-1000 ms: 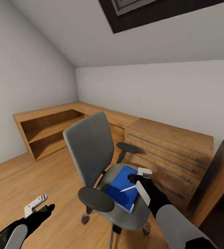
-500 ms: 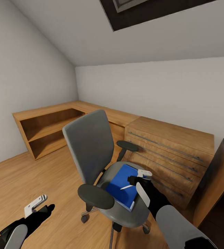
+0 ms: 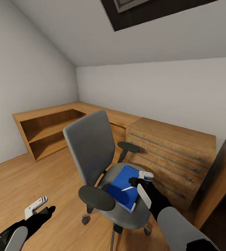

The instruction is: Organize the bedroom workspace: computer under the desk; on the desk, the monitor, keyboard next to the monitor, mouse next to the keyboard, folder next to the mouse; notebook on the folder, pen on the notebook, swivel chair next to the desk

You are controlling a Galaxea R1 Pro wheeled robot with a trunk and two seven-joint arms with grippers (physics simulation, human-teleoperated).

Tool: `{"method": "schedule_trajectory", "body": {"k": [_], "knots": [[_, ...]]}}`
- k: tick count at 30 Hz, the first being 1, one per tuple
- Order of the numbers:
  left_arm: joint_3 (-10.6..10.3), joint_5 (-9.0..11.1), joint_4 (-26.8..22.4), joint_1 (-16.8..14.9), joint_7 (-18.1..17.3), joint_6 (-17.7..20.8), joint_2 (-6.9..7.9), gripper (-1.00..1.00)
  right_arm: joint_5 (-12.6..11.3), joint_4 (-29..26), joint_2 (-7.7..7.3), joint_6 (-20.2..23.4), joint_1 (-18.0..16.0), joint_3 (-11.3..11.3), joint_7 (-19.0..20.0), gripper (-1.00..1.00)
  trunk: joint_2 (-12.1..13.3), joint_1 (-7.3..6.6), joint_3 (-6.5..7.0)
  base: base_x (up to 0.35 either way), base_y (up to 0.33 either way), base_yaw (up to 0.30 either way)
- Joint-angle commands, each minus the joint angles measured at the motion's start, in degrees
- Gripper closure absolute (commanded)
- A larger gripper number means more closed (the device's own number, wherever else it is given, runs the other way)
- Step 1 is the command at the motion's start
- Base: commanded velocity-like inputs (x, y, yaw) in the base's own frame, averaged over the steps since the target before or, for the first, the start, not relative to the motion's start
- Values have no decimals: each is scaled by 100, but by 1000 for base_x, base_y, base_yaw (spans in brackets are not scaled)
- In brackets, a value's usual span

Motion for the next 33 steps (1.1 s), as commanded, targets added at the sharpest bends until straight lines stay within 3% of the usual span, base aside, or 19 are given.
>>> {"method": "schedule_trajectory", "body": {"k": [1, 33], "knots": [[-1, 59, -5, -4, 53, 12, 1, -100, -59, -9, -5, 19, -3, 35, -54, -100, -3, -1, -6, 0, 0, 0], [19, 62, 12, -4, 37, 12, 9, -100, -88, 189, -9, 159, -3, -7, -96, -100, -3, -1, -6, 50, 0, 0]]}}
